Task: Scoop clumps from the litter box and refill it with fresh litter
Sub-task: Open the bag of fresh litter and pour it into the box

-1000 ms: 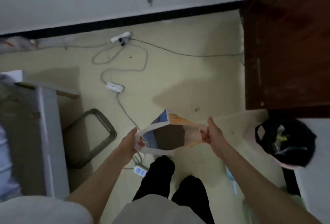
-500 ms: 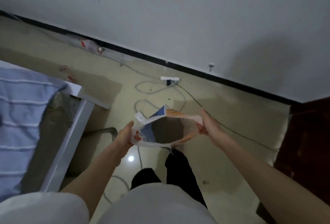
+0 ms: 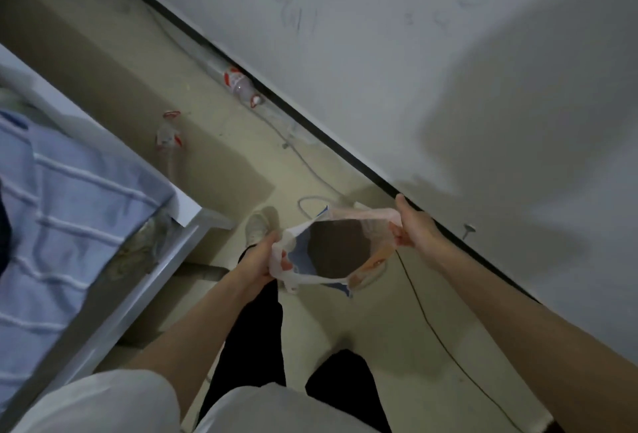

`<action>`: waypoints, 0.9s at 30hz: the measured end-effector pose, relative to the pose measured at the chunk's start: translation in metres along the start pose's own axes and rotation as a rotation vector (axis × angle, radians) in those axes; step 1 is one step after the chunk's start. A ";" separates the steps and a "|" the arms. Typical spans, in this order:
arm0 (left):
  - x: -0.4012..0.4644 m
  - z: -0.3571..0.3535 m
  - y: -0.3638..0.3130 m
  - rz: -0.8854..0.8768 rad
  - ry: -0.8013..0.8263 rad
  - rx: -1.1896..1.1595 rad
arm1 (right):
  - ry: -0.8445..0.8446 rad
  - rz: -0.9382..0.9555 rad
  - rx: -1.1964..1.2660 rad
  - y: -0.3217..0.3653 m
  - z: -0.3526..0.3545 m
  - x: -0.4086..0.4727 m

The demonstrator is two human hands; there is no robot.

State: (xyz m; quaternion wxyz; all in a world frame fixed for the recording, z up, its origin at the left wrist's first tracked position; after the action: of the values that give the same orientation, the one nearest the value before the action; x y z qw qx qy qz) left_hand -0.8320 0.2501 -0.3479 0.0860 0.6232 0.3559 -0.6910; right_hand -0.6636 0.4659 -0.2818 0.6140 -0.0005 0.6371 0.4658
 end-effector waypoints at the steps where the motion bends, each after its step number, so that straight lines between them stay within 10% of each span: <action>1: 0.015 0.010 -0.015 0.017 0.009 -0.011 | -0.004 -0.006 -0.012 0.012 -0.011 0.017; 27: 0.350 0.111 -0.253 -0.042 0.014 -0.506 | 0.042 0.078 -0.366 0.187 -0.255 0.446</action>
State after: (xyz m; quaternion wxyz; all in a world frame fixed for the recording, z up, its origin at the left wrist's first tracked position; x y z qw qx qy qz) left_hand -1.1362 0.4830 -0.5769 0.2221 0.5791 0.5310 -0.5774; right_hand -1.0802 0.6746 -0.5677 0.5715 -0.0973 0.5540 0.5975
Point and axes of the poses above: each hand's wrist, its own x-axis towards the middle knuckle, its own z-axis out of the back of the hand, y = z × x, the point moved 7 cm from there along x, towards the middle knuckle, and after that the axes turned 11 degrees about x, right-handed, at the moved point
